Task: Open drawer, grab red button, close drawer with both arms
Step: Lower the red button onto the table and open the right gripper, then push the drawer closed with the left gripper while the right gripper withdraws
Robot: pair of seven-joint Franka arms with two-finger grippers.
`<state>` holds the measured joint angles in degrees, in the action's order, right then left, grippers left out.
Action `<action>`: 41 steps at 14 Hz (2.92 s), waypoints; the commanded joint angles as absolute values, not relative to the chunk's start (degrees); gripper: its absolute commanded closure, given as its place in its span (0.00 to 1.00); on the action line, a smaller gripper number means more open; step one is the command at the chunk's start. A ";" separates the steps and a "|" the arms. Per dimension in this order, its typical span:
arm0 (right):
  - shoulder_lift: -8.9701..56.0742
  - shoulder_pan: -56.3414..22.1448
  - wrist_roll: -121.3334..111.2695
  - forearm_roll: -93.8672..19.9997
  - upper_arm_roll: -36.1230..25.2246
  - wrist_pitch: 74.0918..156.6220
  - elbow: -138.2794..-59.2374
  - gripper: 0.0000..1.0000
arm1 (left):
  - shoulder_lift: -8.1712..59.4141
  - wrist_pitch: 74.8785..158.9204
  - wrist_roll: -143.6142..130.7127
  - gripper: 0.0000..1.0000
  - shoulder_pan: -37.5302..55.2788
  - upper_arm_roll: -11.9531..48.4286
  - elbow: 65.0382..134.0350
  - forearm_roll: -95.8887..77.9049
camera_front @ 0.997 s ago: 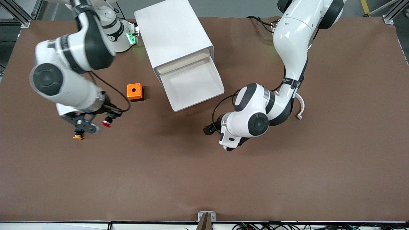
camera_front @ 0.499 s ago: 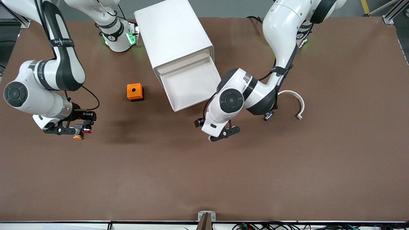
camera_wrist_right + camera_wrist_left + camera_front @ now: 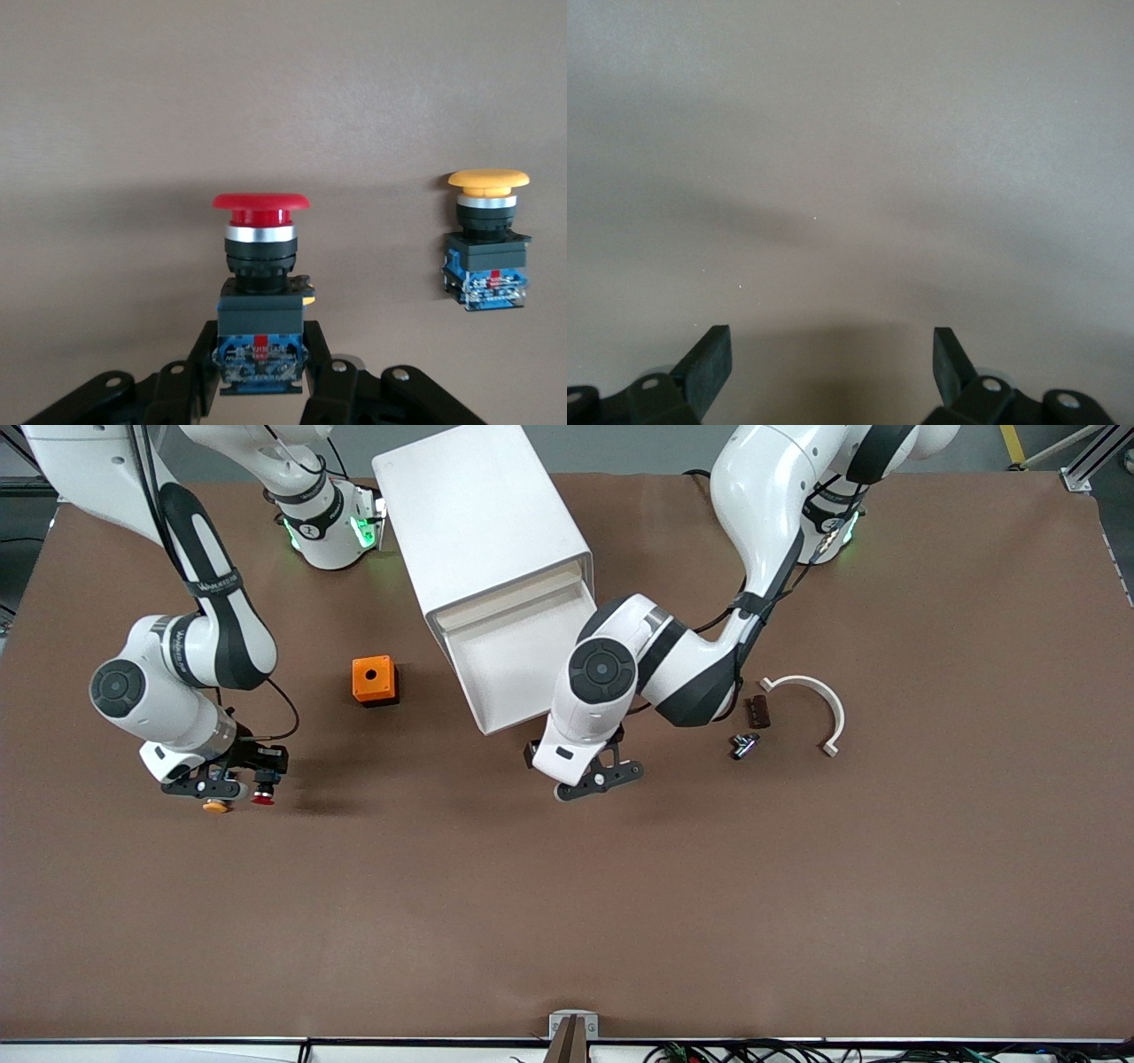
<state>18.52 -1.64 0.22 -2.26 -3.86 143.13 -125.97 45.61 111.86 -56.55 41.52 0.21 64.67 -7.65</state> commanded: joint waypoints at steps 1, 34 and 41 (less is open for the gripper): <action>19.68 0.52 -0.53 -2.11 -2.90 147.55 -127.97 1.00 | 44.12 112.32 -57.66 0.00 43.68 -0.44 66.79 -4.41; 13.46 0.17 2.65 -2.20 -4.13 94.32 -93.88 0.00 | 42.71 104.33 -62.84 0.00 46.05 7.82 72.77 -21.26; 11.25 4.48 -9.14 -0.97 -4.04 81.04 -82.62 0.00 | 42.89 104.33 -64.60 0.00 46.14 8.00 73.04 -25.40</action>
<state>10.51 3.84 -8.04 -2.04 -4.78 83.24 -85.47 43.76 104.76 -63.45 45.99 7.84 72.02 -23.99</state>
